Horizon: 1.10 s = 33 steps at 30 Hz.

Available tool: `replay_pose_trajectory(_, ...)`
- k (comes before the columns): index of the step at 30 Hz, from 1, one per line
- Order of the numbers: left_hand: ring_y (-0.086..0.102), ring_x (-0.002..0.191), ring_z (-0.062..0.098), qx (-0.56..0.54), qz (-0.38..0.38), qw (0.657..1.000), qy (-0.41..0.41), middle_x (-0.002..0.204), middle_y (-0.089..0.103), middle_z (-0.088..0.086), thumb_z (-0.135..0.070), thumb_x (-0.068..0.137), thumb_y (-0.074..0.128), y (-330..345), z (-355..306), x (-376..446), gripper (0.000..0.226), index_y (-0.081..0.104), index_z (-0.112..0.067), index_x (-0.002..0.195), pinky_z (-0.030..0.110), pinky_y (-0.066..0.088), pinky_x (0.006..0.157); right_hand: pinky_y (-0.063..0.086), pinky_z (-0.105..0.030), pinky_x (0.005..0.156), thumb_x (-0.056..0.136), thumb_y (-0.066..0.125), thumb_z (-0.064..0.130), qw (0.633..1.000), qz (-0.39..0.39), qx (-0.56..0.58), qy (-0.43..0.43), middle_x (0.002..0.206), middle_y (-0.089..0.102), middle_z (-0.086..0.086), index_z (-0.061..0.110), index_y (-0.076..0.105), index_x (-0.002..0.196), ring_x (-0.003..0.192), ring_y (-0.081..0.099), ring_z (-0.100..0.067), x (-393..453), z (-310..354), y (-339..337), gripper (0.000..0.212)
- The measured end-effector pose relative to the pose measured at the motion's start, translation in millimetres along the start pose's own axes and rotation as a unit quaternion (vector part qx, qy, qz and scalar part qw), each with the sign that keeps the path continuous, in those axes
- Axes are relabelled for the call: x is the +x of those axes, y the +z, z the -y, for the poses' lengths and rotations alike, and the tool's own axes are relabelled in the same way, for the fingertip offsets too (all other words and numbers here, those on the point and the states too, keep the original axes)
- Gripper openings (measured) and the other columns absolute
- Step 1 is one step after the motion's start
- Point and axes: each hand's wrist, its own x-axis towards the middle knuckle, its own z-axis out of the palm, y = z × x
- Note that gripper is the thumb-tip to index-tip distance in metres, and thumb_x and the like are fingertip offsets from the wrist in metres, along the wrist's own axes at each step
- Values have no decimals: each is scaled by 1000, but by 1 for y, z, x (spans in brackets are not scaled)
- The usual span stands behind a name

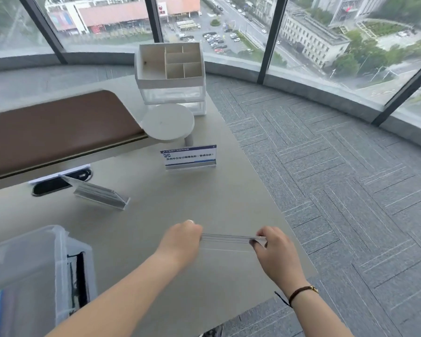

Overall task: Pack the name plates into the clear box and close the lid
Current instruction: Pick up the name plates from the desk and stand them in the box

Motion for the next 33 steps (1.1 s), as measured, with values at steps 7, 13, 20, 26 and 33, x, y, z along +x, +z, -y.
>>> replay_pose_trajectory(7, 61, 86, 28, -56, -147, 987, -42, 90, 58, 0, -36, 98, 45, -55, 61, -73, 29, 63, -16, 90, 31, 35, 61, 30, -20, 61, 71, 85, 29, 993, -69, 1, -99, 78, 52, 12, 17, 61, 82, 67, 44, -8, 10, 101, -10, 29)
replay_pose_trajectory(13, 61, 74, 26, -109, -254, 956, -99, 78, 57, -2, -39, 94, 54, -81, 132, -148, 27, 64, -18, 80, 31, 41, 57, 31, -16, 57, 65, 90, 26, 978, -81, 22, -193, 76, 51, 10, 14, 62, 82, 63, 44, -12, 3, 206, 0, 35)
replay_pose_trajectory(20, 60, 59, 27, -113, -301, 932, -166, 64, 56, -3, -34, 81, 72, -75, 218, -229, 23, 62, -18, 67, 27, 28, 47, 39, -28, 57, 62, 92, 26, 953, -47, 35, -299, 74, 49, 12, 12, 62, 81, 62, 44, -12, -21, 319, 34, 38)
replay_pose_trajectory(26, 65, 63, 26, -138, -293, 918, -229, 67, 61, -3, -39, 80, 70, -45, 285, -288, 19, 68, -22, 72, 30, 45, 50, 39, -26, 61, 62, 91, 28, 935, 30, 25, -352, 75, 51, 14, 15, 64, 83, 63, 44, -7, -49, 387, 91, 37)
replay_pose_trajectory(33, 64, 81, 27, -196, -226, 916, -269, 85, 64, -1, -41, 92, 52, 0, 324, -334, 26, 68, -20, 87, 33, 45, 65, 44, -28, 64, 65, 88, 34, 919, 134, -19, -369, 77, 54, 14, 20, 63, 86, 68, 54, -11, -70, 430, 161, 35)
